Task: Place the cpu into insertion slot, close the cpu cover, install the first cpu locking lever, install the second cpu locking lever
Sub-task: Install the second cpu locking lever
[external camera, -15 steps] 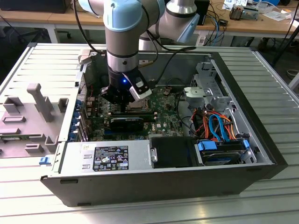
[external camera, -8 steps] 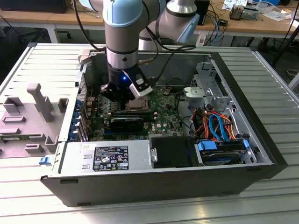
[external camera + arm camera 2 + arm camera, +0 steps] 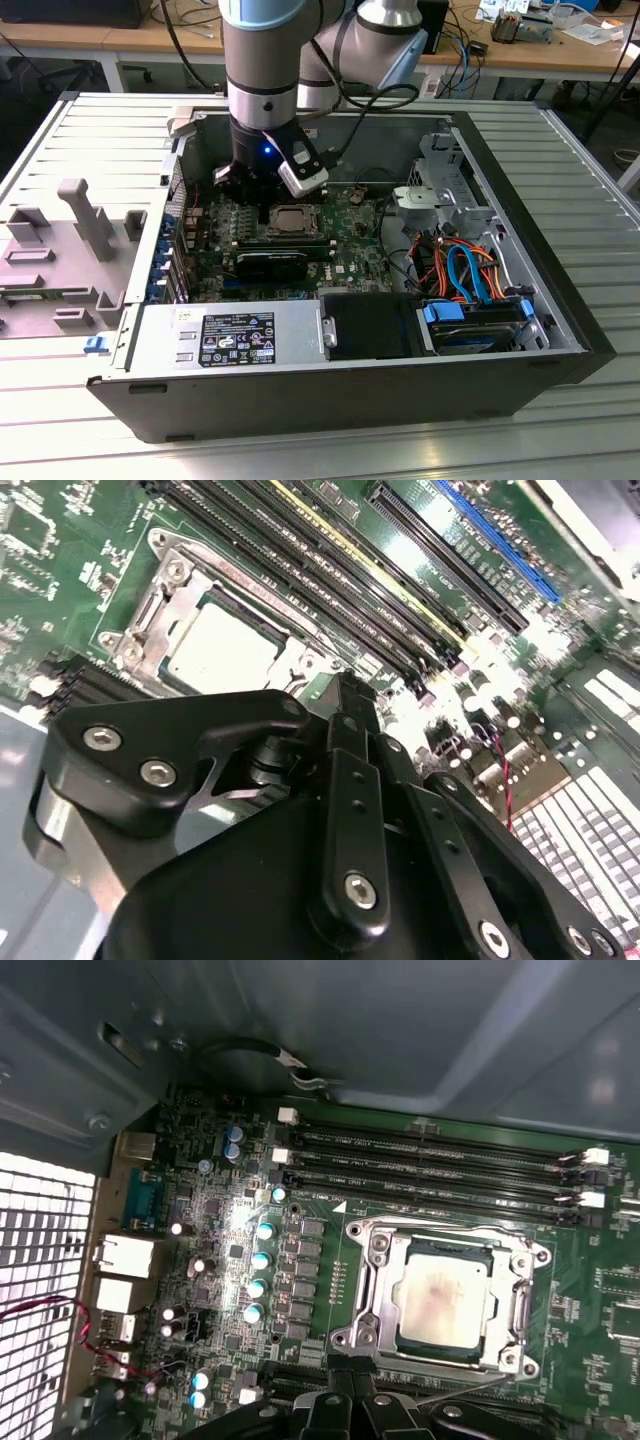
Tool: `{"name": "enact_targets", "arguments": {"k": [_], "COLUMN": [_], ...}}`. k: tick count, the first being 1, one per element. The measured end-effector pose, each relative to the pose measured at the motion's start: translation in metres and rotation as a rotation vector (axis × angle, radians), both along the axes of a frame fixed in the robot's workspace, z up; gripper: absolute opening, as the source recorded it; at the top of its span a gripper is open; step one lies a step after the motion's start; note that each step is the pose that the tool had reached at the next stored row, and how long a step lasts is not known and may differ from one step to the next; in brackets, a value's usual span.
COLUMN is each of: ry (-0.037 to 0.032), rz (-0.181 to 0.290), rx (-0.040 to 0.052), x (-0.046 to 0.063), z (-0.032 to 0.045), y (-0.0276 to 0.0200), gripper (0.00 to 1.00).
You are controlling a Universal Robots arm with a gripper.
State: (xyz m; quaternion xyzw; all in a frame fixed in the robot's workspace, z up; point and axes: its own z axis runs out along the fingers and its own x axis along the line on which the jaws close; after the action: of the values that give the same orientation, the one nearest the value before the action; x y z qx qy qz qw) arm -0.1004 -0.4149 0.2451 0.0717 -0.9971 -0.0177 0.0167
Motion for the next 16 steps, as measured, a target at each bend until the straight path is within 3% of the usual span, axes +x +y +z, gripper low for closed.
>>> {"name": "enact_targets", "arguments": {"k": [8, 10, 13, 16], "ry": [0.0029, 0.0074, 0.0078, 0.0077], "rz": [0.000, 0.000, -0.003, -0.010], "rx": [0.0000, 0.0002, -0.0001, -0.0109], "x": [0.002, 0.004, 0.004, 0.006], "z": [0.0275, 0.0279, 0.0279, 0.0273], "y": [0.0001, 0.0001, -0.0001, -0.0003], "gripper": [0.11, 0.11, 0.11, 0.11]}}
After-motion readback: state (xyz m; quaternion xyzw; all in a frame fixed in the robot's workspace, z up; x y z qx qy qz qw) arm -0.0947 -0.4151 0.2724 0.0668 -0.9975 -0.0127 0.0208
